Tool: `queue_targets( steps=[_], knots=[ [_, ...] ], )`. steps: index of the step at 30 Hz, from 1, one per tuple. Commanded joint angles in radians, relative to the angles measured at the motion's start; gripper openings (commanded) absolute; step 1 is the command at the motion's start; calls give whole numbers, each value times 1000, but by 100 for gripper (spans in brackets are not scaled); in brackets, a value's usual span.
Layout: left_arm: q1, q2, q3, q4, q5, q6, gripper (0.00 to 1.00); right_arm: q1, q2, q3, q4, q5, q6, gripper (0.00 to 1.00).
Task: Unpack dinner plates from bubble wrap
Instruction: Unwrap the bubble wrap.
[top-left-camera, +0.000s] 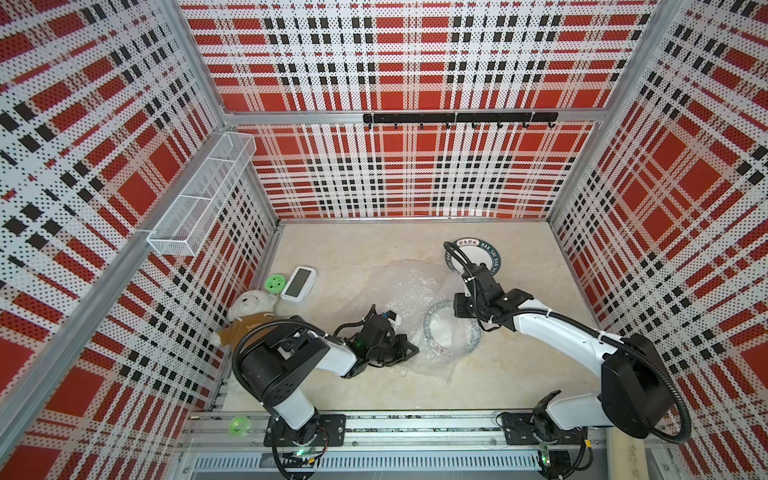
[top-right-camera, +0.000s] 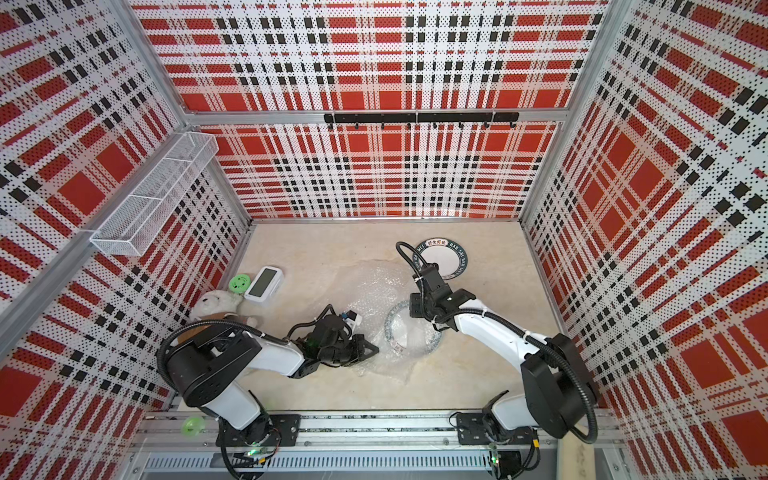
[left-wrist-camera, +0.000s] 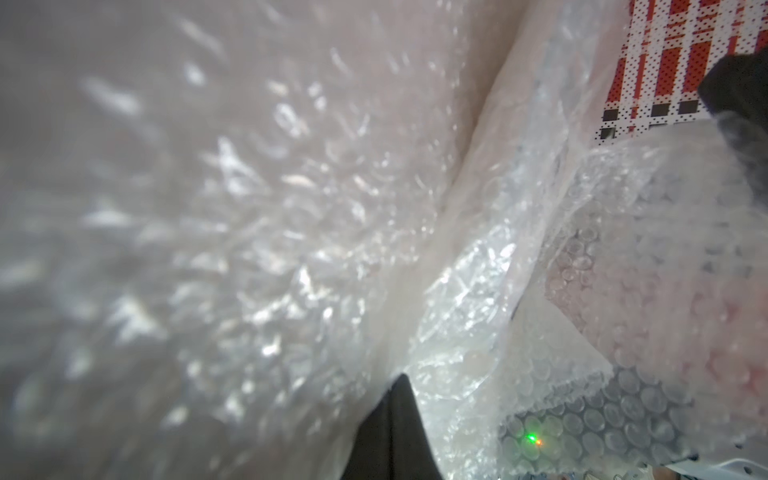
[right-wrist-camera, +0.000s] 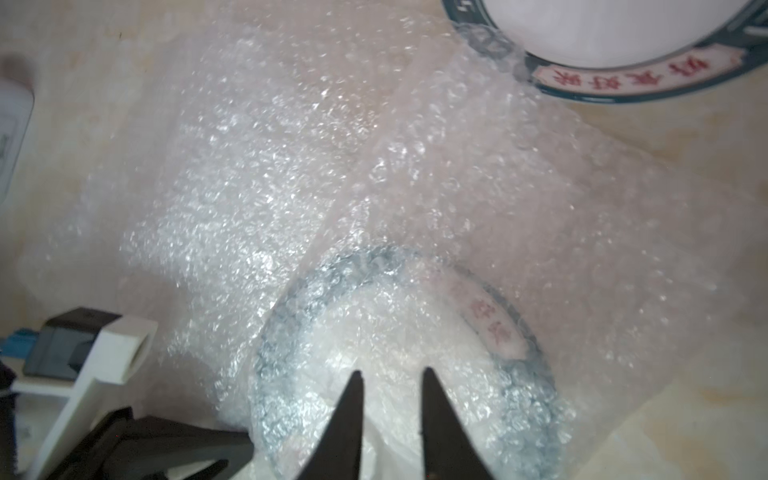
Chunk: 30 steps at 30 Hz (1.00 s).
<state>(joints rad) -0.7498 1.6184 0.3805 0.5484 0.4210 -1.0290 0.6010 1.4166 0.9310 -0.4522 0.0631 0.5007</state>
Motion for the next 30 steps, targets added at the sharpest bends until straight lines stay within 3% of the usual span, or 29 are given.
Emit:
queue_targets(
  steps=[1,6,9,16,30],
  knots=[
    [-10,-47,16,-184,-64,51,0,32,15,66,-10,-37,-105,48],
    [-28,-65,31,-203,-63,76,0,82,75,188,-172,32,-199,72],
    [-36,-60,40,-202,-66,77,0,117,156,254,-233,22,-237,78],
    [-40,-63,40,-202,-74,66,0,164,300,294,-295,87,-219,75],
    [-20,-89,15,-204,-78,63,0,171,377,275,-305,167,-188,58]
  ],
)
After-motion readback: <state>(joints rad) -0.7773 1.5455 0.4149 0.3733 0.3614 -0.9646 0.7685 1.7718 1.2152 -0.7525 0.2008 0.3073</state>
